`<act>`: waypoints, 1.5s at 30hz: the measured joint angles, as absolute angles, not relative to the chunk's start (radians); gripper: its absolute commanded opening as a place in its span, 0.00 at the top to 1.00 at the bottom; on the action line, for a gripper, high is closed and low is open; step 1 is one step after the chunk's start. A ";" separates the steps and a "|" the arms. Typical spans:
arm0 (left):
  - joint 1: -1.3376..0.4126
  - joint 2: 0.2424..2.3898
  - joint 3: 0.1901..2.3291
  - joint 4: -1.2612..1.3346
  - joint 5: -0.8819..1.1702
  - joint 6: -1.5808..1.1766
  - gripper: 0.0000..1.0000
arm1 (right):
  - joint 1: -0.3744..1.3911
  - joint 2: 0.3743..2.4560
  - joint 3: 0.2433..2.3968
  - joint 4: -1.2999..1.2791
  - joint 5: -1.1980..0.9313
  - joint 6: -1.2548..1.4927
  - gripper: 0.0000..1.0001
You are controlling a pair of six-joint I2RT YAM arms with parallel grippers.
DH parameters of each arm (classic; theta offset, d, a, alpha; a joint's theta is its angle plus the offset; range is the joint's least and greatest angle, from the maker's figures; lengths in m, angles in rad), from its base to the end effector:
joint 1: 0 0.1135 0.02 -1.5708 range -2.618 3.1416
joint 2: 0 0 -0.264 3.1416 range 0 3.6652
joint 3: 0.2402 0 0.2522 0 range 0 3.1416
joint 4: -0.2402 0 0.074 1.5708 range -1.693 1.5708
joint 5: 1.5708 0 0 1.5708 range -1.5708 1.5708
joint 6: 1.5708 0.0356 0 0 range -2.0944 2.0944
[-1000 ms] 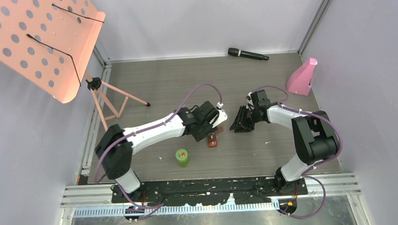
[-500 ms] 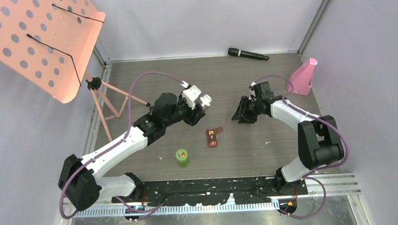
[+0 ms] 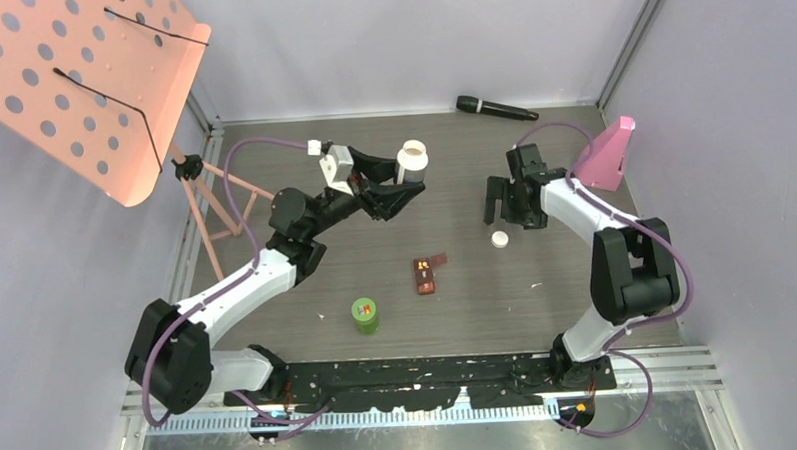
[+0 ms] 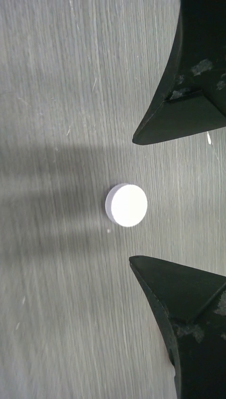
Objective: Sort the pills into containers
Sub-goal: Pick up the lid of the pill bottle at the center of the board, then screw the lid of the pill bottle onto the pill bottle.
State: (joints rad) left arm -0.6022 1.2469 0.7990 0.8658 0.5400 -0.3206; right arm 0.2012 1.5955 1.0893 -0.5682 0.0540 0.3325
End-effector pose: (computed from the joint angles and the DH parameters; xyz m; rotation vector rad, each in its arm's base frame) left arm 0.2190 -0.1727 0.3542 0.6682 1.1064 -1.1091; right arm 0.3159 0.0625 0.2148 0.1917 2.6399 0.1079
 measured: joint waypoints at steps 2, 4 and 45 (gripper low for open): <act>-0.588 1.277 0.799 0.946 0.568 -0.371 1.00 | 0.205 1.633 1.089 -0.581 0.077 0.315 0.04; -0.577 1.299 0.799 0.979 0.588 -0.405 1.00 | 0.215 1.667 1.089 -0.596 0.090 0.300 0.02; -0.571 1.154 0.665 0.472 0.686 -0.066 1.00 | 0.257 1.383 1.118 -0.442 -0.533 0.294 0.73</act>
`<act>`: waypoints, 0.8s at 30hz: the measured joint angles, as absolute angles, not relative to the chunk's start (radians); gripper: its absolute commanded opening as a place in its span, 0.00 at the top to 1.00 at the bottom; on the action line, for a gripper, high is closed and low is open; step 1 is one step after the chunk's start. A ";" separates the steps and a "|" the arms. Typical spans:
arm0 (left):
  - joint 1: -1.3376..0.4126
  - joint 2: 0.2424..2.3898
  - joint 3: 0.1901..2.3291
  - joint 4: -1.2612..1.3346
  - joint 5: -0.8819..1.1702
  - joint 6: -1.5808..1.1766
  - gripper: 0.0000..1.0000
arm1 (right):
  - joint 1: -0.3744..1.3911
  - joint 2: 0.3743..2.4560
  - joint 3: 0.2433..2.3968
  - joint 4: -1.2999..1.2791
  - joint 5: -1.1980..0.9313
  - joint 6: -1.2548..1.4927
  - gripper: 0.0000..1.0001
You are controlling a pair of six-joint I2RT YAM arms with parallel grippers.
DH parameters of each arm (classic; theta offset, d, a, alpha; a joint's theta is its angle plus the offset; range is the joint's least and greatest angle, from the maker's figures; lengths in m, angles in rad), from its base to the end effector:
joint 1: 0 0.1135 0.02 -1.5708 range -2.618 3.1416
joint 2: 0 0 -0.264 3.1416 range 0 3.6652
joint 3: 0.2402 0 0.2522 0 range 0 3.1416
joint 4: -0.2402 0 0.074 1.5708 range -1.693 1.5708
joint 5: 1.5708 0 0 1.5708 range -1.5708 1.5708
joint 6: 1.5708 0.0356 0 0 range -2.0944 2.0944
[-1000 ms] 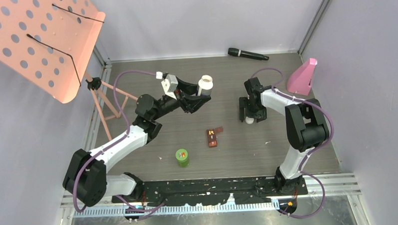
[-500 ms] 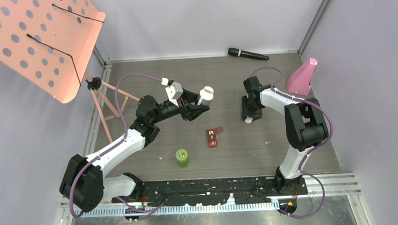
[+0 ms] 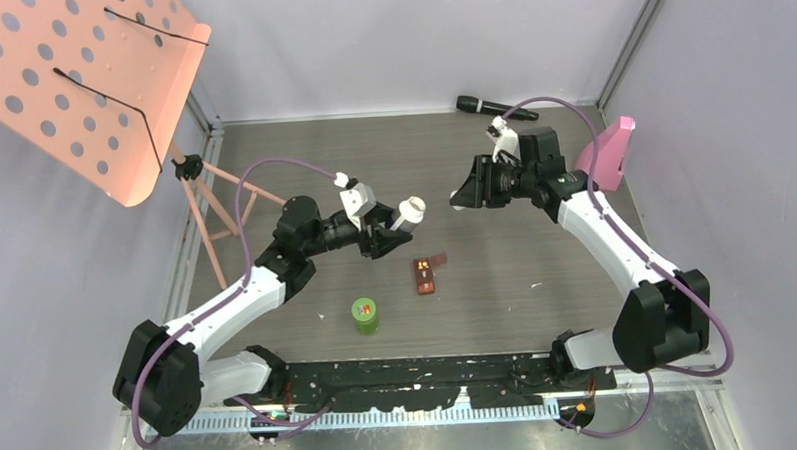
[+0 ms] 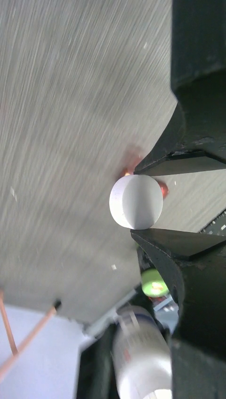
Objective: Sort the pills into containers
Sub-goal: Screw the lid of the pill bottle onto the pill bottle.
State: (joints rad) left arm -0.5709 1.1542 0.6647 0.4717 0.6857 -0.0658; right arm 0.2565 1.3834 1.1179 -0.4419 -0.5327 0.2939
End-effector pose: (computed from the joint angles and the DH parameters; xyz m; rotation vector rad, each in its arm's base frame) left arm 0.2058 -0.1590 0.2909 0.9366 1.3995 -1.0273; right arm 0.2880 0.0942 0.2985 -0.2459 2.3041 0.8915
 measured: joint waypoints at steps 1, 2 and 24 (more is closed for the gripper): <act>-0.571 1.153 0.665 0.458 0.686 -0.051 1.00 | 0.262 1.370 1.118 -0.430 -0.572 0.297 0.73; -0.571 1.153 0.665 0.442 0.686 -0.035 1.00 | 0.268 1.358 1.117 -0.412 -0.616 0.303 0.73; -0.567 1.159 0.718 0.232 0.683 0.152 1.00 | 0.422 1.296 1.082 -0.193 -0.856 0.408 0.71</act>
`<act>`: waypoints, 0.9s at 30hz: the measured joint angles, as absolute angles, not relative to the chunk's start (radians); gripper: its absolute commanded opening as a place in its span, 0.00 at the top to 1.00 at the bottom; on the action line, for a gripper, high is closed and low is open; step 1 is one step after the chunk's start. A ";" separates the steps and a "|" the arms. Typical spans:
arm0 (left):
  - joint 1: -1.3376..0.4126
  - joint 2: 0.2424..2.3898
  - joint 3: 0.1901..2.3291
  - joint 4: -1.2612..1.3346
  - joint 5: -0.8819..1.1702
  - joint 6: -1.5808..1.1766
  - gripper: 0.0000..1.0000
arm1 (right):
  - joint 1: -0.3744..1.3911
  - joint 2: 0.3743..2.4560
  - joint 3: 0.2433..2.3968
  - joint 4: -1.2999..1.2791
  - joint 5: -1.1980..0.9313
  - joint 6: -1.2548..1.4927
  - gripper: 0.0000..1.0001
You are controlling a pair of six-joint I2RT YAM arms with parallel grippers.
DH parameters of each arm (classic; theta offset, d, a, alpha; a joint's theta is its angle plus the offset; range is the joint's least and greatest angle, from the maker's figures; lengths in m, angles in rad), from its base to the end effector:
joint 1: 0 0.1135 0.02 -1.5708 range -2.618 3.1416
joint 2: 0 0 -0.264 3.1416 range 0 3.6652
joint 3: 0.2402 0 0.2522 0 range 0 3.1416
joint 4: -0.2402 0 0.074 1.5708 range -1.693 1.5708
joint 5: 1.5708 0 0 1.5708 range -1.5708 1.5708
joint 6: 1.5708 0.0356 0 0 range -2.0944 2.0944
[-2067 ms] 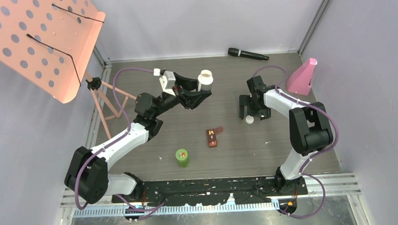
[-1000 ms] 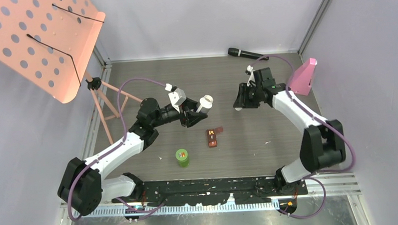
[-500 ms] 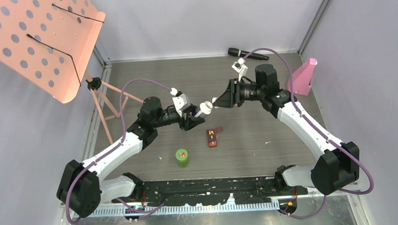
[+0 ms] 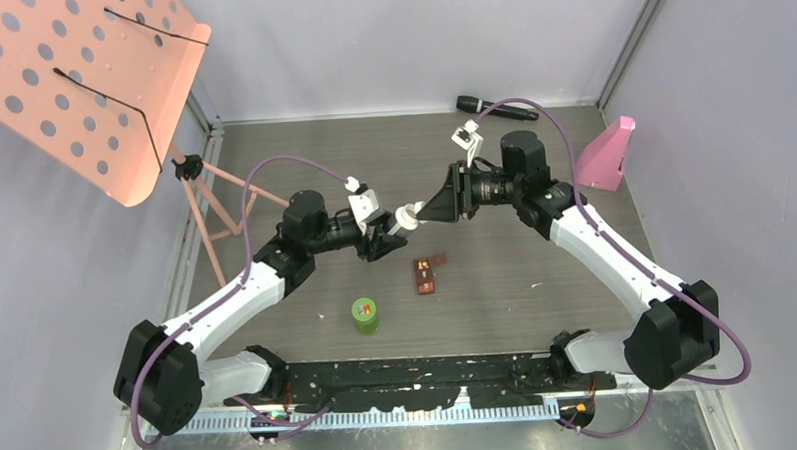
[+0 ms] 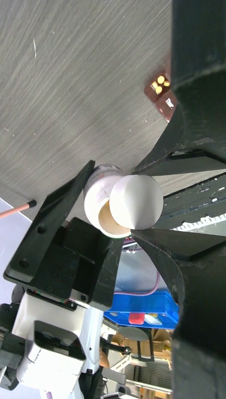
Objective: Sort the pills into containers
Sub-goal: Screw the lid of the pill bottle onto the pill bottle.
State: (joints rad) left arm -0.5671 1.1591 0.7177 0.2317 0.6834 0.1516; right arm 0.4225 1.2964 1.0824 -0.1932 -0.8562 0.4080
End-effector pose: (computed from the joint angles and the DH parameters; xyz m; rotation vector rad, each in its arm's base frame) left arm 0.2079 -0.1591 0.2839 1.0877 1.4618 -0.9017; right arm 0.2534 0.1434 0.3357 -0.6148 1.9958 1.3659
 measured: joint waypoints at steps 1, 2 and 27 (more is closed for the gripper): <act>-0.567 1.159 0.718 0.231 0.678 0.154 1.00 | 0.426 1.296 1.082 -0.194 -0.860 0.411 0.71; -0.567 1.159 0.718 0.229 0.670 0.155 1.00 | 0.431 1.296 1.082 -0.193 -0.862 0.414 0.71; -0.567 1.192 0.822 0.008 0.677 0.303 1.00 | 0.494 1.389 1.258 -0.436 -0.798 0.219 0.71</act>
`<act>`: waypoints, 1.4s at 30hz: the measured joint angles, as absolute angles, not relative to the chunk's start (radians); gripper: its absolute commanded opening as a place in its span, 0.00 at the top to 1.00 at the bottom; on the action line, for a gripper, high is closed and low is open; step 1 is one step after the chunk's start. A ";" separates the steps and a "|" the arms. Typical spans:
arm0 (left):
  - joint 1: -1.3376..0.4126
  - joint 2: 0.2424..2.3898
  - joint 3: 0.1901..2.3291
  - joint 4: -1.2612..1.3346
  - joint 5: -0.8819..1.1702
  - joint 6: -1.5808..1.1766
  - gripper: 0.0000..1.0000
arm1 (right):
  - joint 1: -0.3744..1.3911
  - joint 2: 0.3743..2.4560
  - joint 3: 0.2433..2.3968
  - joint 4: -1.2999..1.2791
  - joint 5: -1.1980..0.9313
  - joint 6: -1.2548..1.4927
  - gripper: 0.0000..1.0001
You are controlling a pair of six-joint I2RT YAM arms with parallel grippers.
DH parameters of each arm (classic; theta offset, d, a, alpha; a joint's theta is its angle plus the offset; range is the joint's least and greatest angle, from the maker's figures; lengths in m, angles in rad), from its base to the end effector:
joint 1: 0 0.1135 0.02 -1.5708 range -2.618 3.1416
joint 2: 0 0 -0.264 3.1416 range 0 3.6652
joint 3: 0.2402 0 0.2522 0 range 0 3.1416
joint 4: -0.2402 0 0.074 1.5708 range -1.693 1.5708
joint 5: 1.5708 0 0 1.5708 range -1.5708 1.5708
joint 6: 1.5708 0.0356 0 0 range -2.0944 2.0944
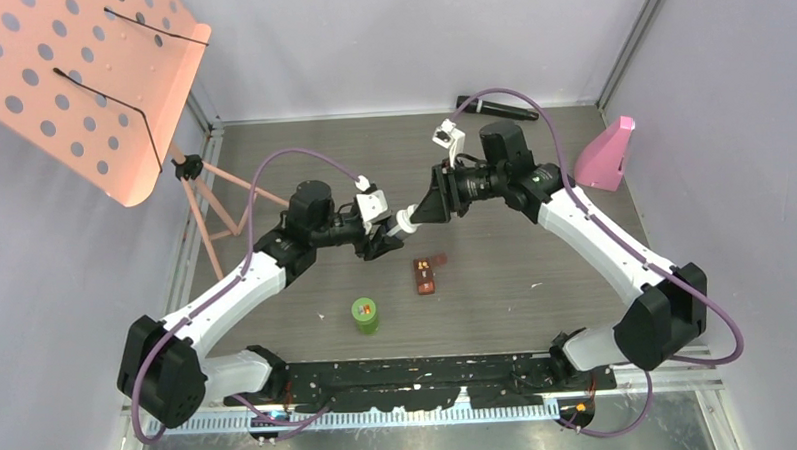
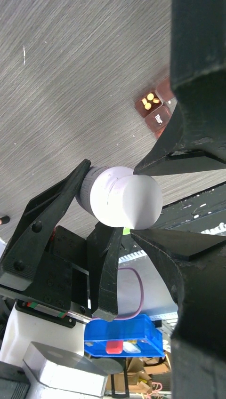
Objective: Sort the pills into containers
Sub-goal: Screw the lid of the pill bottle onto the pill bottle.
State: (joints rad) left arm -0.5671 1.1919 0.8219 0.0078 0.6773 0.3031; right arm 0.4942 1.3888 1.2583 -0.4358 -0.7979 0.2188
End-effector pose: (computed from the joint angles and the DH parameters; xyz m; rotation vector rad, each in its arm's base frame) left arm 0.2137 -0.1626 0.2901 1.2077 1.5129 -0.8277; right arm 0.2576 0.1677 0.3477 -0.7872 2.0587 1.2599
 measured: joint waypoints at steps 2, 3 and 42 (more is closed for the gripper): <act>-0.567 1.198 0.823 -0.007 0.678 0.317 1.00 | 0.499 1.402 1.270 -0.461 -0.792 0.203 0.71; -0.567 1.201 0.825 -0.015 0.678 0.321 1.00 | 0.502 1.409 1.276 -0.475 -0.789 0.191 0.71; -0.585 1.203 0.778 -0.078 0.571 0.353 1.00 | 0.570 1.597 1.435 -0.706 -0.687 0.196 0.68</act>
